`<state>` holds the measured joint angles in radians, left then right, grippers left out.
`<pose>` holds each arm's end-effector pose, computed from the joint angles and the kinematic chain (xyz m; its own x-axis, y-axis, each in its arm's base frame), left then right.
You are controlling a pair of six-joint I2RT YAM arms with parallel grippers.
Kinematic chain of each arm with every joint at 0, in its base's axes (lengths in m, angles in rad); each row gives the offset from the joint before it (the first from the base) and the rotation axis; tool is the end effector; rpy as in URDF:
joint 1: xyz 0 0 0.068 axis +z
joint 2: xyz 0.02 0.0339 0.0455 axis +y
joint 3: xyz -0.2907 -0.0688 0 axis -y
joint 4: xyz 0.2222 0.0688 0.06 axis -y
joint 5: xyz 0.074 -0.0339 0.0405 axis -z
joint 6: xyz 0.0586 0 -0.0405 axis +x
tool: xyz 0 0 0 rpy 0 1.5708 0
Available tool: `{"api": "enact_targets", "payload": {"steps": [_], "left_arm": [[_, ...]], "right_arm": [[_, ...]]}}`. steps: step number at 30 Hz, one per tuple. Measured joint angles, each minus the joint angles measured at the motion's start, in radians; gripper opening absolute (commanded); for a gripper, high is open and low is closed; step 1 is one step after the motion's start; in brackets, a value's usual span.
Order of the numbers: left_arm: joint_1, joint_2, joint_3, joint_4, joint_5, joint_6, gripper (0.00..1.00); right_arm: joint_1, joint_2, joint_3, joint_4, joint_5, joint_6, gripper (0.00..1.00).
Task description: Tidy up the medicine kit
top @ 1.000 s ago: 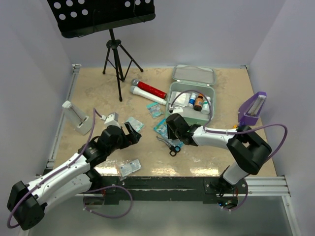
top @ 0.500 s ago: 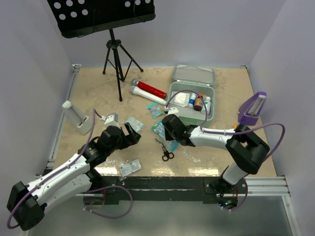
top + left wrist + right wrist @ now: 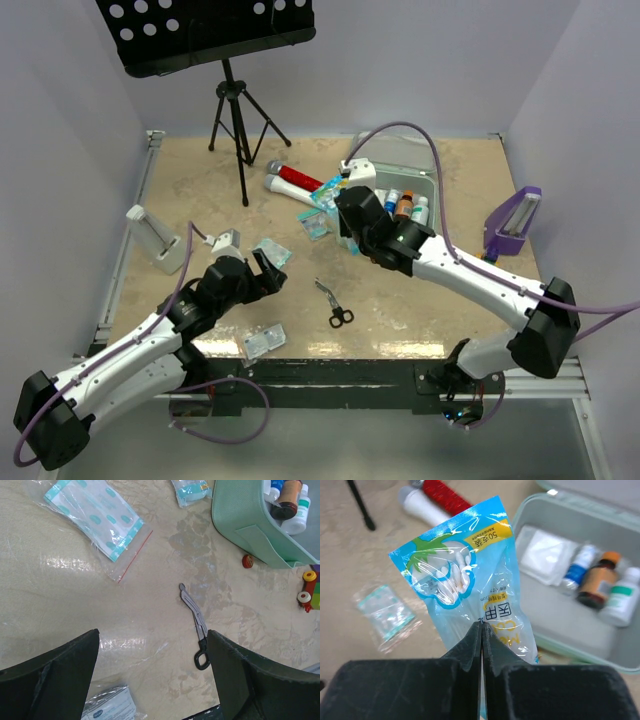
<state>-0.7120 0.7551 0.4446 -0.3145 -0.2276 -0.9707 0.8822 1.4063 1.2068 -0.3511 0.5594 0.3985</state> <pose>0.1181 -0.0844 0.2253 -0.6611 -0.4915 -0.5669 -0.0843 0.7995 -0.5947 0.2194 0.2176 0.3503 -0.4489 -0.0278 -0.8932 -0.2093 0.9750 0.0748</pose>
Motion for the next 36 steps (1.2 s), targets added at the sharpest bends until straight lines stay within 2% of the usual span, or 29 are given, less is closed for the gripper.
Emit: {"api": "enact_targets", "payload": {"steps": [4, 11, 16, 27, 36], "left_arm": [[0.0, 0.008, 0.0, 0.007, 0.015, 0.011, 0.93], [0.0, 0.009, 0.0, 0.006, 0.021, 0.024, 0.93], [0.0, 0.01, 0.0, 0.006, 0.021, 0.039, 0.93], [0.0, 0.02, -0.002, 0.01, 0.022, 0.053, 0.93], [0.0, 0.021, -0.002, 0.011, 0.022, 0.071, 0.93]], "right_arm": [[-0.053, 0.001, 0.008, 0.014, 0.121, -0.129, 0.0], [-0.243, 0.028, -0.003, 0.08, 0.158, -0.272, 0.0], [-0.245, 0.104, -0.058, 0.104, 0.14, -0.315, 0.0], [-0.243, 0.269, -0.068, 0.158, 0.141, -0.363, 0.0], [-0.245, 0.264, -0.09, 0.278, 0.219, -0.408, 0.0]]}}
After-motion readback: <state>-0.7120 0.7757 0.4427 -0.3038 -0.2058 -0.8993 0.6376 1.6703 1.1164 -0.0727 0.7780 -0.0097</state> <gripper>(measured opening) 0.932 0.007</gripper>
